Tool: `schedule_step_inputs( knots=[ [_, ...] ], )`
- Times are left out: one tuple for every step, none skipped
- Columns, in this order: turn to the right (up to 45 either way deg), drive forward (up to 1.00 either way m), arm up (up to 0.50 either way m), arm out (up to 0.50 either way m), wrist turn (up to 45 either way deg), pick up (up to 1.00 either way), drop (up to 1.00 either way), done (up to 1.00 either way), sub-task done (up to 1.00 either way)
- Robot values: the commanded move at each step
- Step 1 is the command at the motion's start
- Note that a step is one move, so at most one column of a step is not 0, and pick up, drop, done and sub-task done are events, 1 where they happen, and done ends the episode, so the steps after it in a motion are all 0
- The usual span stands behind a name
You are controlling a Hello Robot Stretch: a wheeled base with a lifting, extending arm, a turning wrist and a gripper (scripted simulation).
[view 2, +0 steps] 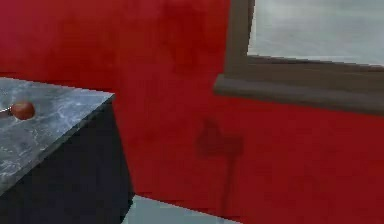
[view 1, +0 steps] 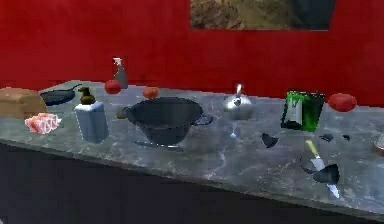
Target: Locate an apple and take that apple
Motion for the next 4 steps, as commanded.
schedule_step_inputs(
  knots=[
    [45.0, 0.0, 0.0, 0.0, 0.0, 0.0, 0.0, 0.0, 0.0],
    [45.0, 0.0, 0.0, 0.0, 0.0, 0.0, 0.0, 0.0, 0.0],
    [12.0, 0.0, 0.0, 0.0, 0.0, 0.0, 0.0, 0.0, 0.0],
    [0.0, 0.15, 0.0, 0.0, 0.0, 0.0, 0.0, 0.0, 0.0]
  ],
)
